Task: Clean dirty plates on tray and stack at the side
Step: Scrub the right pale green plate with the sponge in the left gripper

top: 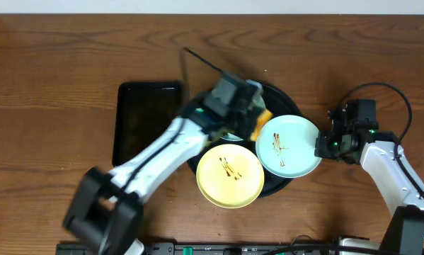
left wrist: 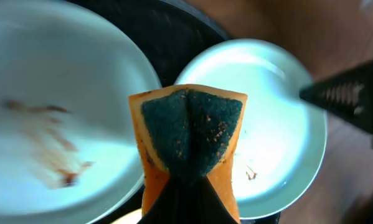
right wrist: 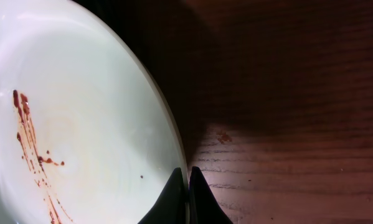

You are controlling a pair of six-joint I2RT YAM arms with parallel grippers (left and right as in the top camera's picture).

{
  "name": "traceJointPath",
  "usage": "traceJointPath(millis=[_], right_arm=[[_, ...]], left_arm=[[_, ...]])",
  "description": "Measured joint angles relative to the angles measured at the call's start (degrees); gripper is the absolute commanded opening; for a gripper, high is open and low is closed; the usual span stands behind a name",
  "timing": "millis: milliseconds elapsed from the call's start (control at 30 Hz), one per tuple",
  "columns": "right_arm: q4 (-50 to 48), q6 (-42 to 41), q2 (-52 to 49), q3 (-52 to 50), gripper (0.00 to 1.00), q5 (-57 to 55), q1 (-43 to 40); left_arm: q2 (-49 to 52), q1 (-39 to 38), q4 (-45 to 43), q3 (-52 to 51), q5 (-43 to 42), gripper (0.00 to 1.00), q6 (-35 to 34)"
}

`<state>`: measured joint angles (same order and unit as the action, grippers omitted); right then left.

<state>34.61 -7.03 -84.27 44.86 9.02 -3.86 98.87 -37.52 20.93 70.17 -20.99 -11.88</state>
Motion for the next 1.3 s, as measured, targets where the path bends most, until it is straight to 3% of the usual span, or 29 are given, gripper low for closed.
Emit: traceJointPath(millis=[300, 667, 800, 1133, 1300], right_arm=[[0.0, 0.0, 0.0, 0.0, 0.01, 0.0, 0.0], [0.0, 0.0, 0.0, 0.0, 0.01, 0.0, 0.0], [0.0, 0.0, 0.0, 0.0, 0.01, 0.0, 0.0], [0.1, 0.0, 0.0, 0.0, 0.01, 0.0, 0.0], [0.2, 0.0, 0.0, 0.0, 0.01, 0.0, 0.0]], left_arm=[[9.2, -6.1, 1.1, 8.2, -1.2, 0.07, -0.9], [18.1, -12.1, -1.9, 8.9, -1.4, 0.07, -1.3], [18.2, -12.3, -2.0, 9.0, -0.9, 0.08, -1.3], [18.2, -9.6, -1.6, 9.2, 10.3, 0.07, -3.5], [18.5, -7.6, -0.7, 9.2, 6.4, 0.07, -5.3]])
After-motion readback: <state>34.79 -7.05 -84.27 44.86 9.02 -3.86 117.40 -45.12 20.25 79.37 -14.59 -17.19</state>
